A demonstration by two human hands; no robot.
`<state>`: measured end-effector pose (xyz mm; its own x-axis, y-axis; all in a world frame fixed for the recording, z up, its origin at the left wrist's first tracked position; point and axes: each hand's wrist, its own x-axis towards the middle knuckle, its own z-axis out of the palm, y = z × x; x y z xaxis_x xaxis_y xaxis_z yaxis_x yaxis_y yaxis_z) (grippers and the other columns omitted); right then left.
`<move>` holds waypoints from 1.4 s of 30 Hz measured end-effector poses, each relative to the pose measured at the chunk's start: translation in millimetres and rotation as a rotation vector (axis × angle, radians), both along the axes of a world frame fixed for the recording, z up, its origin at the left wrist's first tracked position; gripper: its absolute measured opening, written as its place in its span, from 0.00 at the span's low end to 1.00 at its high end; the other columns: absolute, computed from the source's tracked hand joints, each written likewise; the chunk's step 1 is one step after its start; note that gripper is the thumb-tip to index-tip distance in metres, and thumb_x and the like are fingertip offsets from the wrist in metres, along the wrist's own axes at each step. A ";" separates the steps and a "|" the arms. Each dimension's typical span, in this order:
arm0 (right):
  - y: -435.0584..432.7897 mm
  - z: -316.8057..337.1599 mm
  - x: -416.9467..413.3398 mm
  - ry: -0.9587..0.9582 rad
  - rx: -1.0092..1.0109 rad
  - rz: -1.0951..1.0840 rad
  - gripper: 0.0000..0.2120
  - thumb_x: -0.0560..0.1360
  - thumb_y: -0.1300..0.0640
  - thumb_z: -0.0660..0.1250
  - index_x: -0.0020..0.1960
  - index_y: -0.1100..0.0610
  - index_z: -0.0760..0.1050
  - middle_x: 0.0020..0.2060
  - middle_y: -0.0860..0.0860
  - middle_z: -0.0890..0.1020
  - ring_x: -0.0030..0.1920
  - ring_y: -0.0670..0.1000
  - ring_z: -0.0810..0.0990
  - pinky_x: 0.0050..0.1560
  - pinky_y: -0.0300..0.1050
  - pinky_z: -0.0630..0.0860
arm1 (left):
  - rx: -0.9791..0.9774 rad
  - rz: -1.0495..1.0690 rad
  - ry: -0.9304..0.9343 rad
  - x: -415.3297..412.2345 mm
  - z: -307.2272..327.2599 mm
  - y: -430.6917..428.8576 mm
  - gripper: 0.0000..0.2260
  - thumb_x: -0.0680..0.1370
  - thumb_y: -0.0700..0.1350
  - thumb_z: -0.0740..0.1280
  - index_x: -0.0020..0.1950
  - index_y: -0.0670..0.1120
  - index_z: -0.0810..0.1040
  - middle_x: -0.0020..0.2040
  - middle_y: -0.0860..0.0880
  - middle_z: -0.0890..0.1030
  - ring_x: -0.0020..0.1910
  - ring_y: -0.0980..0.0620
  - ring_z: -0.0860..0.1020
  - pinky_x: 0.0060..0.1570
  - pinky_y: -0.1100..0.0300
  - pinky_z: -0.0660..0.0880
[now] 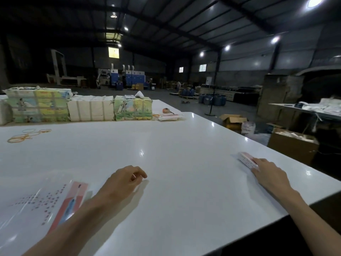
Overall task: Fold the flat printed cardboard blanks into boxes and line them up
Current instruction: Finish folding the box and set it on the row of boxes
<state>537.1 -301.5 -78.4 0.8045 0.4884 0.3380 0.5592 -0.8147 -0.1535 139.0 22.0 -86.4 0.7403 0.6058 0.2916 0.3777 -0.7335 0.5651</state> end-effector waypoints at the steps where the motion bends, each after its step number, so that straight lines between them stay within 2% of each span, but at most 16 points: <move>1: -0.7 -0.9 -1.3 -0.023 -0.029 -0.011 0.23 0.84 0.47 0.64 0.78 0.46 0.69 0.68 0.52 0.79 0.60 0.53 0.81 0.52 0.50 0.83 | 0.010 -0.012 0.009 0.4 -1.1 0.3 0.10 0.84 0.48 0.66 0.50 0.63 0.84 0.49 0.61 0.81 0.49 0.65 0.79 0.53 0.62 0.76; 2: -0.2 -1.2 -2.8 -0.056 -0.063 -0.024 0.23 0.84 0.47 0.64 0.78 0.47 0.68 0.72 0.52 0.76 0.66 0.54 0.78 0.62 0.54 0.80 | 0.019 -0.023 0.018 1.0 -1.9 0.8 0.11 0.84 0.48 0.66 0.50 0.62 0.84 0.49 0.60 0.80 0.50 0.64 0.79 0.54 0.61 0.76; 4: 4.6 2.3 -7.3 -0.133 -0.141 -0.041 0.25 0.83 0.46 0.65 0.79 0.47 0.66 0.79 0.54 0.68 0.77 0.57 0.68 0.77 0.60 0.66 | 0.026 -0.039 0.029 1.0 -3.0 0.9 0.11 0.84 0.47 0.65 0.51 0.62 0.84 0.50 0.59 0.79 0.50 0.63 0.79 0.54 0.60 0.76; 5: 10.0 7.6 -12.1 -0.152 -0.154 -0.034 0.26 0.83 0.46 0.65 0.79 0.48 0.65 0.80 0.54 0.65 0.79 0.57 0.64 0.79 0.60 0.61 | 0.028 -0.047 0.032 0.7 -3.5 0.8 0.11 0.84 0.47 0.65 0.52 0.62 0.84 0.50 0.59 0.79 0.50 0.63 0.79 0.54 0.60 0.76; 7: 30.1 21.0 -28.4 -0.155 -0.112 0.035 0.24 0.84 0.46 0.65 0.78 0.50 0.67 0.80 0.54 0.65 0.79 0.57 0.64 0.80 0.59 0.60 | 0.029 -0.058 0.033 0.1 -3.7 0.1 0.10 0.84 0.48 0.65 0.53 0.63 0.83 0.50 0.59 0.79 0.50 0.64 0.79 0.54 0.61 0.76; 11: 104.0 47.0 -91.2 -0.204 0.008 0.338 0.20 0.84 0.49 0.66 0.74 0.54 0.73 0.74 0.53 0.72 0.73 0.55 0.70 0.73 0.56 0.70 | 0.066 -0.070 0.083 0.3 1.8 -0.5 0.10 0.83 0.47 0.66 0.54 0.62 0.83 0.50 0.59 0.78 0.49 0.64 0.79 0.52 0.64 0.75; 14: 167.1 59.8 -152.2 -0.154 0.119 0.589 0.16 0.84 0.49 0.65 0.69 0.53 0.77 0.63 0.51 0.80 0.63 0.53 0.78 0.60 0.50 0.76 | 0.085 -0.071 0.135 0.5 12.3 -1.5 0.10 0.83 0.46 0.65 0.54 0.60 0.83 0.49 0.59 0.79 0.48 0.63 0.79 0.49 0.68 0.71; 18: 233.0 58.0 -228.3 0.021 0.255 0.776 0.10 0.84 0.50 0.64 0.60 0.52 0.80 0.47 0.50 0.85 0.45 0.51 0.82 0.45 0.46 0.78 | 0.104 0.012 0.170 -5.4 37.7 5.6 0.11 0.84 0.42 0.65 0.53 0.56 0.85 0.52 0.56 0.84 0.47 0.58 0.82 0.45 0.67 0.76; 20: 251.3 41.6 -253.1 0.055 0.304 0.796 0.10 0.84 0.51 0.62 0.58 0.53 0.80 0.41 0.49 0.85 0.40 0.53 0.80 0.38 0.43 0.72 | 0.128 0.084 0.250 -13.2 55.4 9.6 0.11 0.84 0.41 0.65 0.54 0.55 0.84 0.54 0.53 0.84 0.49 0.54 0.82 0.49 0.63 0.79; 22: 259.0 22.5 -262.4 0.133 0.341 0.783 0.10 0.84 0.53 0.61 0.58 0.53 0.79 0.39 0.50 0.85 0.39 0.55 0.81 0.39 0.46 0.72 | 0.149 0.146 0.331 -22.9 74.1 11.5 0.11 0.83 0.41 0.64 0.56 0.54 0.84 0.57 0.50 0.84 0.52 0.51 0.81 0.53 0.58 0.78; 25: 261.0 3.2 -257.4 0.235 0.296 0.772 0.10 0.83 0.56 0.60 0.58 0.52 0.79 0.39 0.49 0.85 0.43 0.54 0.83 0.45 0.48 0.76 | 0.144 0.203 0.526 -41.9 99.3 9.2 0.10 0.84 0.43 0.65 0.62 0.49 0.83 0.60 0.48 0.83 0.53 0.50 0.80 0.52 0.57 0.77; 27: 261.2 -0.4 -252.8 0.270 0.299 0.785 0.10 0.83 0.57 0.59 0.57 0.51 0.79 0.38 0.49 0.85 0.43 0.54 0.85 0.48 0.49 0.78 | 0.103 0.220 0.747 -55.9 113.1 2.9 0.11 0.83 0.51 0.68 0.61 0.46 0.82 0.56 0.49 0.84 0.51 0.50 0.83 0.50 0.57 0.77; 29: 260.1 -1.1 -252.0 0.296 0.309 0.801 0.11 0.82 0.57 0.59 0.57 0.51 0.79 0.37 0.49 0.85 0.43 0.53 0.86 0.50 0.49 0.79 | 0.081 0.283 0.964 -66.5 120.8 -4.5 0.20 0.78 0.61 0.73 0.57 0.46 0.81 0.50 0.51 0.83 0.50 0.50 0.82 0.50 0.57 0.77; 33: 257.5 -0.8 -253.9 0.330 0.306 0.831 0.12 0.83 0.58 0.59 0.58 0.51 0.80 0.39 0.47 0.84 0.46 0.52 0.85 0.51 0.48 0.78 | 0.087 0.481 1.212 -75.9 115.5 -13.2 0.39 0.66 0.71 0.78 0.67 0.46 0.78 0.59 0.50 0.83 0.59 0.48 0.81 0.61 0.56 0.77; 37: 256.7 0.8 -254.5 0.350 0.320 0.844 0.11 0.82 0.58 0.60 0.57 0.51 0.81 0.38 0.46 0.84 0.45 0.50 0.85 0.50 0.48 0.78 | 0.105 0.522 1.250 -78.7 104.8 -8.9 0.37 0.66 0.72 0.77 0.64 0.47 0.78 0.53 0.51 0.81 0.60 0.48 0.82 0.53 0.59 0.74; 42: 255.5 0.5 -255.1 0.374 0.347 0.850 0.11 0.81 0.59 0.61 0.55 0.50 0.81 0.37 0.46 0.84 0.43 0.48 0.85 0.49 0.48 0.79 | -0.074 0.524 1.179 -94.5 103.5 9.0 0.45 0.60 0.72 0.81 0.67 0.45 0.78 0.58 0.48 0.84 0.56 0.48 0.84 0.61 0.54 0.80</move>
